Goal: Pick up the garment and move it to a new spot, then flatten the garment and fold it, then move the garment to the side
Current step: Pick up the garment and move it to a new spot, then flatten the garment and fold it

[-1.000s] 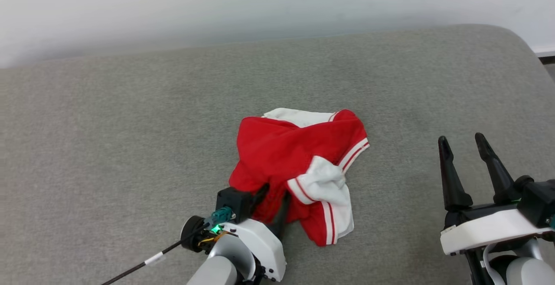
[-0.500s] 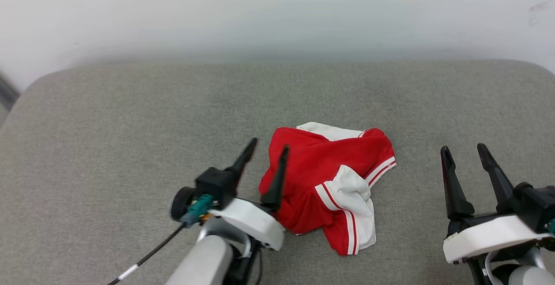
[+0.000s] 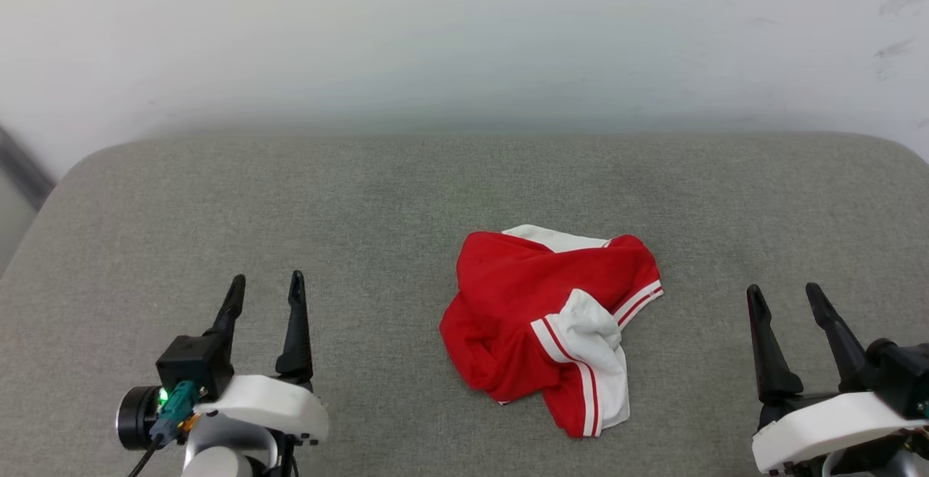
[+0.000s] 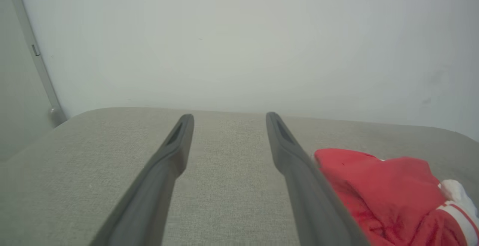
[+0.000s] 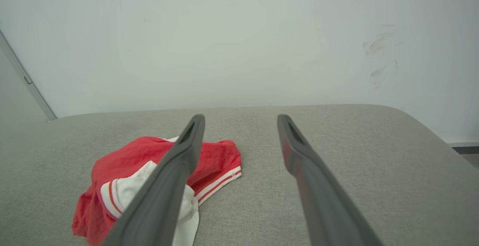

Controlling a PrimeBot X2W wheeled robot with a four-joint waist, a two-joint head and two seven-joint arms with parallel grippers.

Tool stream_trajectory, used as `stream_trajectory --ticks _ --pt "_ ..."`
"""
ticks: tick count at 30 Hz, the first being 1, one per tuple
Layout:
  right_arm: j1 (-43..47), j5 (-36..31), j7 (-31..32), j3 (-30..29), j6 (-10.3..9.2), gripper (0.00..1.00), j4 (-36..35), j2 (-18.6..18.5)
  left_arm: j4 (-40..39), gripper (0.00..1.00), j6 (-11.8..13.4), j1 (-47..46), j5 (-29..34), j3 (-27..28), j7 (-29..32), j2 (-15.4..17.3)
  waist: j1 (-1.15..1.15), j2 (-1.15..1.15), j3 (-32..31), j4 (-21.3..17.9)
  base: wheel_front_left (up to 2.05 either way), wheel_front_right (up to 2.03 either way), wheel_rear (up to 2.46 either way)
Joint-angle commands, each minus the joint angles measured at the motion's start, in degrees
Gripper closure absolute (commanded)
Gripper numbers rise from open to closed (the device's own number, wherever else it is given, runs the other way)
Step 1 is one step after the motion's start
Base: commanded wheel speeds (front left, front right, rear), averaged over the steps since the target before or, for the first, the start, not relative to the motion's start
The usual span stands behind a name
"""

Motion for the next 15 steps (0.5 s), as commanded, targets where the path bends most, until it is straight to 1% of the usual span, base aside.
stream_trajectory --ticks 1,4,8,15 --pt "0.7 -0.2 0.1 -0.1 -0.04 0.00 -0.2 0.1 -0.6 0.00 0.2 0.8 0.1 0.0 -0.1 0.4 0.00 0.00 -0.1 0.0 0.00 0.00 0.00" --pt "1.2 -0.4 0.3 -0.4 -0.04 0.00 -0.5 0.1 -2.4 0.00 0.2 2.3 0.0 -0.3 0.7 1.1 0.00 0.00 -0.1 -0.1 0.00 0.00 0.00" --pt "1.1 -0.3 0.5 -0.4 -0.04 0.00 -0.8 0.1 -4.2 0.00 0.6 3.5 0.2 -0.9 1.7 1.3 0.00 0.00 -0.1 -0.2 0.00 0.00 0.00" --pt "0.4 -0.3 0.6 -0.3 -0.04 0.00 -1.0 0.1 -5.2 0.00 0.9 3.8 -0.2 -1.1 2.2 1.7 0.00 0.00 0.0 -0.3 0.00 0.00 0.00"
